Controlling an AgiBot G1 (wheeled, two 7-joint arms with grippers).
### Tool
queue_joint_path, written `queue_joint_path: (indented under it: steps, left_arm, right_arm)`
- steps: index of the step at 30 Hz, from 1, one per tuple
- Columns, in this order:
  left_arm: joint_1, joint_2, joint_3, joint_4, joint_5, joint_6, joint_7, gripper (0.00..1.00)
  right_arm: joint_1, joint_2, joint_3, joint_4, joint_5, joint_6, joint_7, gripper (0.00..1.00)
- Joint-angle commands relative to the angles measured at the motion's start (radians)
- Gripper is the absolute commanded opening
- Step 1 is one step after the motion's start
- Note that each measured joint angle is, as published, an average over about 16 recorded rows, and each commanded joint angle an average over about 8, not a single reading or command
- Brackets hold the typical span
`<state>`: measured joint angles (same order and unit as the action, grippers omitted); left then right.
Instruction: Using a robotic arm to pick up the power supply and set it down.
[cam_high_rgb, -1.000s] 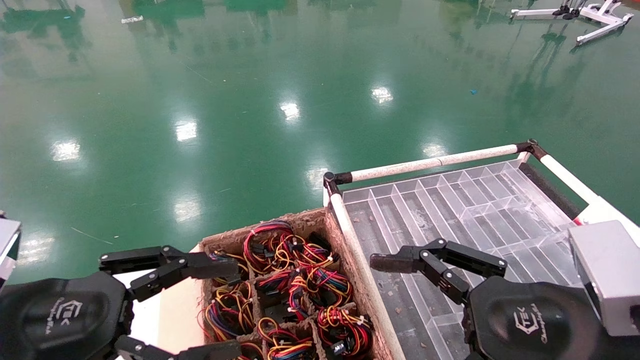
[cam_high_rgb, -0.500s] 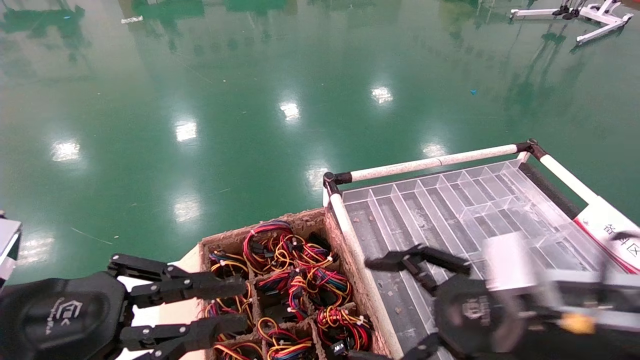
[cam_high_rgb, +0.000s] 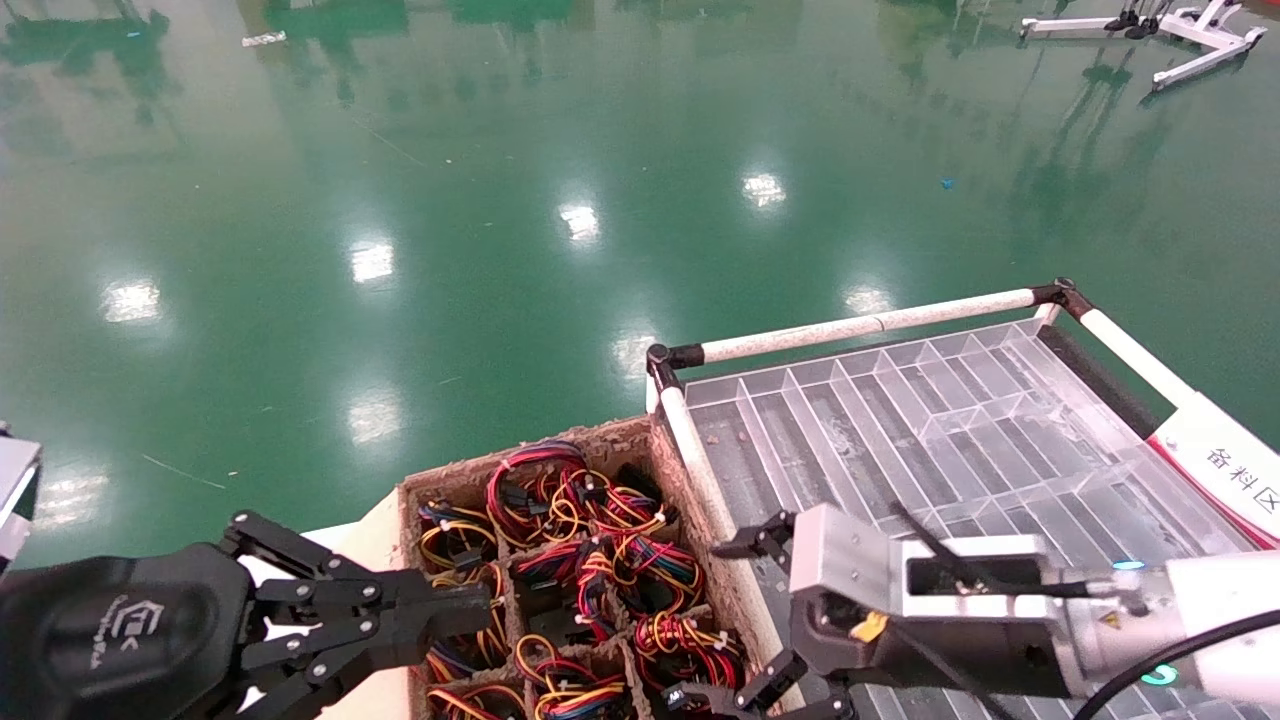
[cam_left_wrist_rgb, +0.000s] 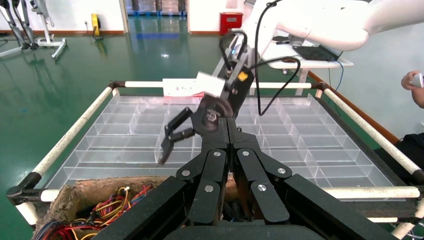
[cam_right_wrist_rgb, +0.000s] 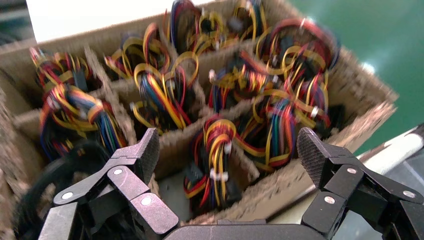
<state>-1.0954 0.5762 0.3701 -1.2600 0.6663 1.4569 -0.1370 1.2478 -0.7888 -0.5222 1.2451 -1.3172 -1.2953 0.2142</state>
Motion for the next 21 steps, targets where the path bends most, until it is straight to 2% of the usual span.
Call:
queue_joint_path:
  steps: [1, 9, 12, 13, 14, 19, 21]
  left_arm:
    - [0.0, 0.0, 0.0, 0.0, 0.0, 0.0, 0.0, 0.0]
    - [0.0, 0.0, 0.0, 0.0, 0.0, 0.0, 0.0, 0.01]
    - [0.0, 0.0, 0.0, 0.0, 0.0, 0.0, 0.0, 0.09]
    - [0.0, 0.0, 0.0, 0.0, 0.0, 0.0, 0.0, 0.14]
    - [0.0, 0.0, 0.0, 0.0, 0.0, 0.0, 0.0, 0.25]
    - [0.0, 0.0, 0.0, 0.0, 0.0, 0.0, 0.0, 0.82]
    - [0.0, 0.0, 0.0, 0.0, 0.0, 0.0, 0.0, 0.98]
  right_arm:
    - [0.008, -0.008, -0.017, 0.003, -0.035, 0.004, 0.011, 0.0]
    - [0.013, -0.029, -0.043, 0.009, -0.081, 0.011, 0.028, 0.0]
    - [0.016, -0.034, -0.047, 0.009, -0.089, 0.014, 0.031, 0.0]
    - [0.017, -0.035, -0.048, 0.009, -0.092, 0.015, 0.032, 0.0]
    - [0.017, -0.036, -0.049, 0.009, -0.094, 0.016, 0.033, 0.0]
    - [0.014, -0.035, -0.054, 0.012, -0.108, 0.022, 0.04, 0.0]
    - [0.013, -0.032, -0.054, 0.016, -0.113, 0.026, 0.044, 0.0]
